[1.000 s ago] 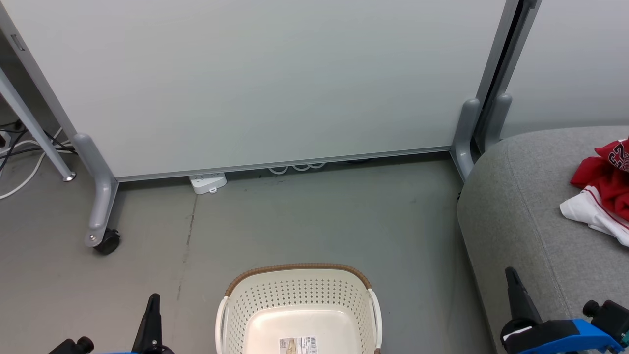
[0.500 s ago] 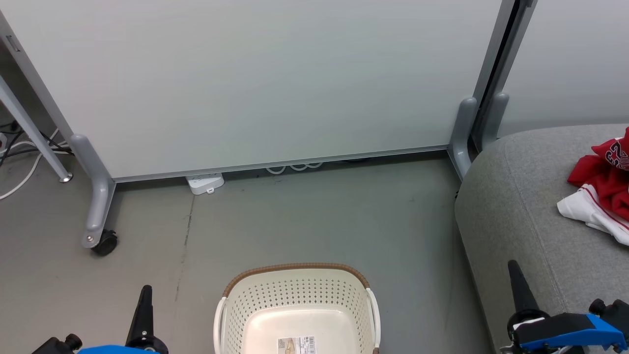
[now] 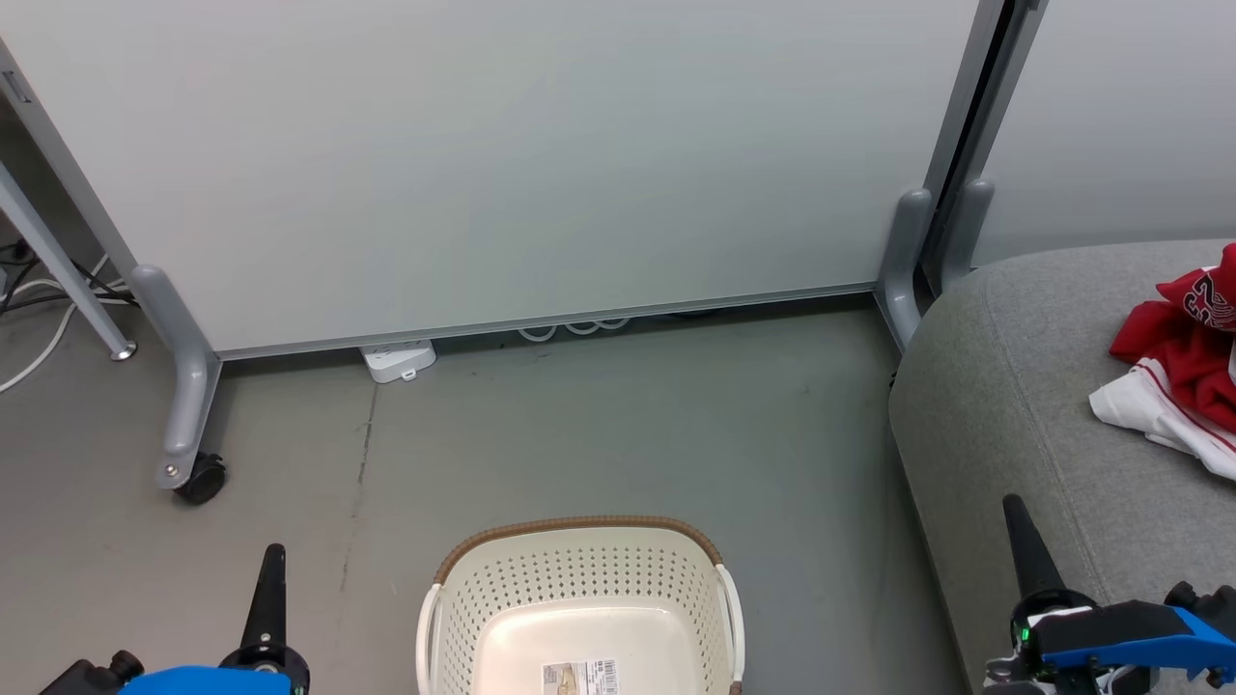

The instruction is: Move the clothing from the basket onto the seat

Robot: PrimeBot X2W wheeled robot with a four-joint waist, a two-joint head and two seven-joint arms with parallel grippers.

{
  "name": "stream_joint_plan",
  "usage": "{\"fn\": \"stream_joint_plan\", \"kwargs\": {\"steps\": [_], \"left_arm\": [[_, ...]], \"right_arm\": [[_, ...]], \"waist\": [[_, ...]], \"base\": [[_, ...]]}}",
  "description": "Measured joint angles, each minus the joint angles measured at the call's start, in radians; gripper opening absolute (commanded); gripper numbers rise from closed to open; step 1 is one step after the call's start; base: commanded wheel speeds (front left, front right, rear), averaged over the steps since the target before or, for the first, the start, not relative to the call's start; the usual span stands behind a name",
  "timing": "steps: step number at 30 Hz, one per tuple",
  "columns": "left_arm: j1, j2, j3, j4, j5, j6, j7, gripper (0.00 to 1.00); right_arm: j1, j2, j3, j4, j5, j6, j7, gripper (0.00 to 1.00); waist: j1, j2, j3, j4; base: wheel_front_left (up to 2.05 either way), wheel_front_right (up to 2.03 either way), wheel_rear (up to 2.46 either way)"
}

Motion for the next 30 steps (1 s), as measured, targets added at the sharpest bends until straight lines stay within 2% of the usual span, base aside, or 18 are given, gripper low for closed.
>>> {"fn": "stream_joint_plan", "kwargs": {"steps": [30], "left_arm": [[-0.027, 0.0, 0.038, -0.032, -0.242, 0.0, 0.065, 0.0]], "right_arm": [[-0.031, 0.0, -0.012, 0.002, 0.278, 0.0, 0.035, 0.0]], "waist": [[0.0, 0.0, 0.003, -0.015]], "base": [[0.0, 0.0, 0.0]]}}
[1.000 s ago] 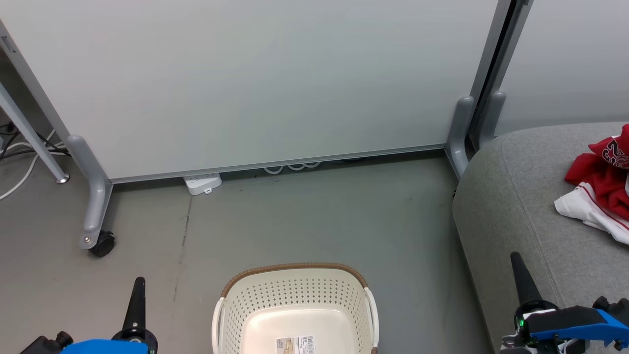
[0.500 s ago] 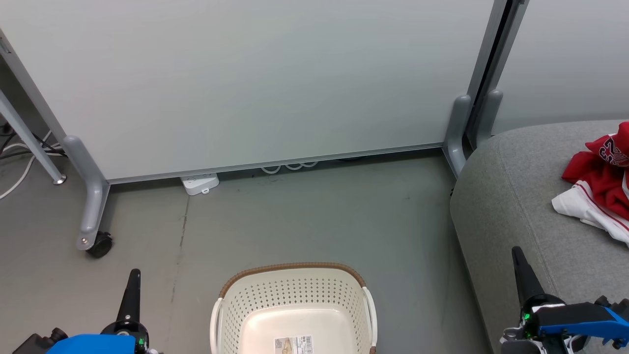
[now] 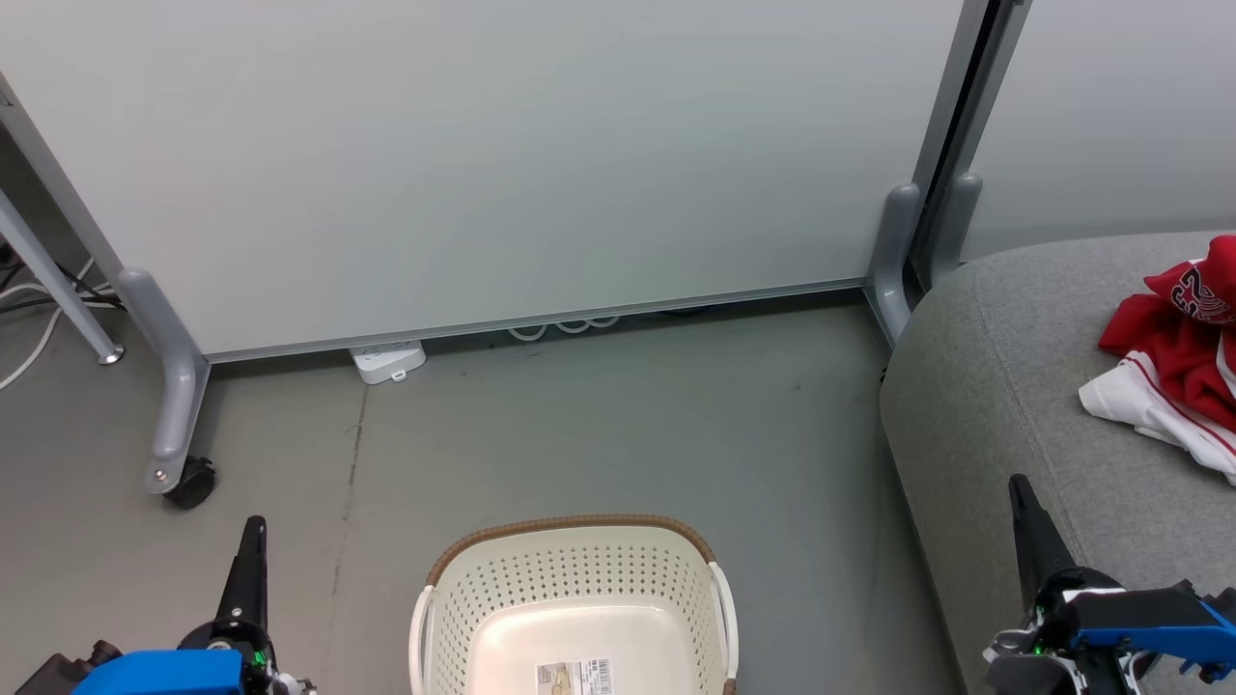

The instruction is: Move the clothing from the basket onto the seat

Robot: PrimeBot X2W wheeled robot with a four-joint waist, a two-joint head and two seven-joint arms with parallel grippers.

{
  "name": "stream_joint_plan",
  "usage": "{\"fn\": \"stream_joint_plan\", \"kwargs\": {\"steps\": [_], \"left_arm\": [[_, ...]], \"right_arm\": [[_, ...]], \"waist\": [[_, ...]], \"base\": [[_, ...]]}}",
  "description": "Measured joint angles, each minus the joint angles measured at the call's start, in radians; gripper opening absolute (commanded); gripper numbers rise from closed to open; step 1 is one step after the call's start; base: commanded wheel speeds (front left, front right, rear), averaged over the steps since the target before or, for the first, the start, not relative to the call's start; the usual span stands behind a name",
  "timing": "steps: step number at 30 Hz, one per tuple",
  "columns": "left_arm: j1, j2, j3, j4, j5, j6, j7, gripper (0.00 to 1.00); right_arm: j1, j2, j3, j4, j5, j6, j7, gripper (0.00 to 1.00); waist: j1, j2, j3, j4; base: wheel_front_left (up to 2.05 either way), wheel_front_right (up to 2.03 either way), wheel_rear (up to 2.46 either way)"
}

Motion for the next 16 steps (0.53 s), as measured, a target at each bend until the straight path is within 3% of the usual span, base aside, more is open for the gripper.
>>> {"fn": "stream_joint_plan", "kwargs": {"steps": [16], "left_arm": [[-0.014, 0.0, 0.016, -0.013, -0.107, 0.0, 0.031, 0.0]], "right_arm": [[-0.015, 0.0, -0.006, 0.001, 0.123, 0.0, 0.017, 0.0]], "waist": [[0.0, 0.0, 0.002, -0.008]], "base": [[0.0, 0.0, 0.0]]}}
